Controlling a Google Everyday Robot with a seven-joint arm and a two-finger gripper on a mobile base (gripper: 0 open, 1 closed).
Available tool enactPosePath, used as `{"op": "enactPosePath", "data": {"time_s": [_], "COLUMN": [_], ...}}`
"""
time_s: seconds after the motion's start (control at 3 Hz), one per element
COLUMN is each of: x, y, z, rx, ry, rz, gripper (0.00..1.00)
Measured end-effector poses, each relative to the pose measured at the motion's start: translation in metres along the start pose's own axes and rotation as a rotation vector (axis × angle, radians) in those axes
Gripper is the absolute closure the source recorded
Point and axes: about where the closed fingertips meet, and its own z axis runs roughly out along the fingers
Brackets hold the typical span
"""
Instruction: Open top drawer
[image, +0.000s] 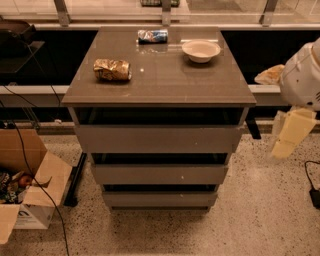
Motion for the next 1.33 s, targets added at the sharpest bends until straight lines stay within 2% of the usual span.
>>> {"op": "enactPosePath", "data": {"time_s": [0.33, 0.67, 1.0, 1.33], "x": [-0.005, -0.007, -0.026, -0.037], "y": [-0.007, -0.007, -0.009, -0.01], "z": [0.042, 0.044, 0.07, 0.107], "rx": [-0.006, -0.005, 0.009, 0.015], "ry": [-0.096, -0.098, -0.114, -0.182], "rz": [-0.034, -0.039, -0.086, -0.064], "gripper": [0.0, 0.0, 0.0, 0.0]}}
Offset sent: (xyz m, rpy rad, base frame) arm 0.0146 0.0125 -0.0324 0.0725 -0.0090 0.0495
